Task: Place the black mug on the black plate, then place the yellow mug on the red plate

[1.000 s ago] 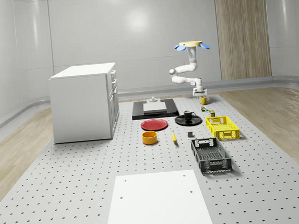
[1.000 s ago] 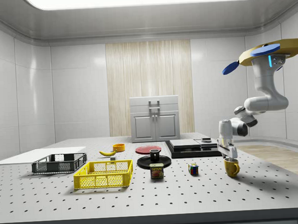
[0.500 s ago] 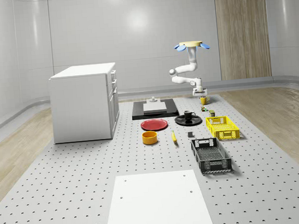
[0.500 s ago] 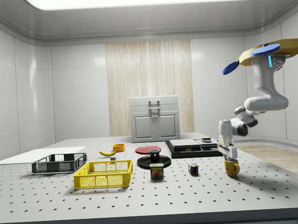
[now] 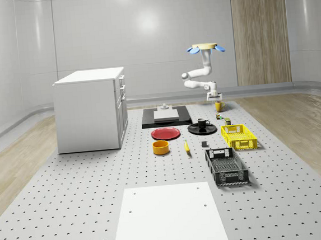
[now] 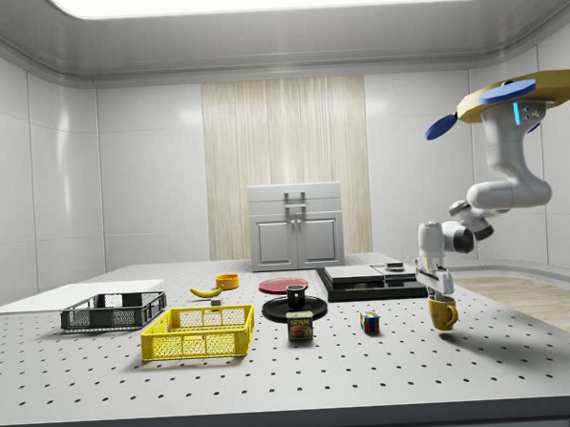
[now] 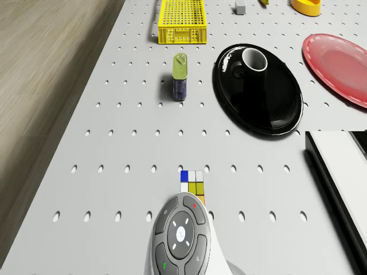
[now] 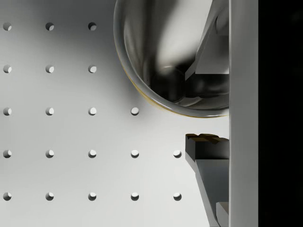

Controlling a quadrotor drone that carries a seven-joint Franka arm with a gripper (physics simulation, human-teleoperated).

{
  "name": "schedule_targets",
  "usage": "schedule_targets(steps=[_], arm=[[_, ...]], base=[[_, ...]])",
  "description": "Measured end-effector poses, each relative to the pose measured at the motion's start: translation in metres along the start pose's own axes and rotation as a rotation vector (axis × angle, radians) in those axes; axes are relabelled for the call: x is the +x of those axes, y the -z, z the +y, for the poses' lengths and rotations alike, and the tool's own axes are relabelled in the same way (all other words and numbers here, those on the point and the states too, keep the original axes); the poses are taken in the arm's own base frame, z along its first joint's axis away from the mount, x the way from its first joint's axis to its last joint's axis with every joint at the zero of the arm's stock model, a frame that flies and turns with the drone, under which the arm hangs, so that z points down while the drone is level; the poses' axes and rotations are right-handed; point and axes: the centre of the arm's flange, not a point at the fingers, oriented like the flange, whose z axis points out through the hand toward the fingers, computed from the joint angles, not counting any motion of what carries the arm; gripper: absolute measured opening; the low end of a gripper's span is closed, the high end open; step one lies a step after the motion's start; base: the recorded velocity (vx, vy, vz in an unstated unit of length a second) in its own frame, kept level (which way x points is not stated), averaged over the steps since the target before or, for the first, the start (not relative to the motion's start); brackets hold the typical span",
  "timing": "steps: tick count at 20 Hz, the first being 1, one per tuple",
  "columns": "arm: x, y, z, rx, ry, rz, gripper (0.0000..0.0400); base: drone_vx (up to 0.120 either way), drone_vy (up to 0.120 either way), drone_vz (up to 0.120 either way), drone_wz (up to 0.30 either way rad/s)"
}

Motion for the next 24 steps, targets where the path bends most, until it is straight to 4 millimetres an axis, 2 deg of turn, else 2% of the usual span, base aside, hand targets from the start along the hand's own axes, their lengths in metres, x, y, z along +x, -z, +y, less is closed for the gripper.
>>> schedule_targets(steps=[3,11,24], arm=[[0.000,0.007,0.000,0.000,0.000,0.000,0.0110],[0.000,0.014,0.000,0.000,0.000,0.000,0.0110],[0.000,0.015,0.000,0.000,0.000,0.000,0.0110]], base=[[0.000,0.000,0.120,0.000],[0.120,-0.120,0.120,0.000],[0.120,-0.120,0.022,0.000]])
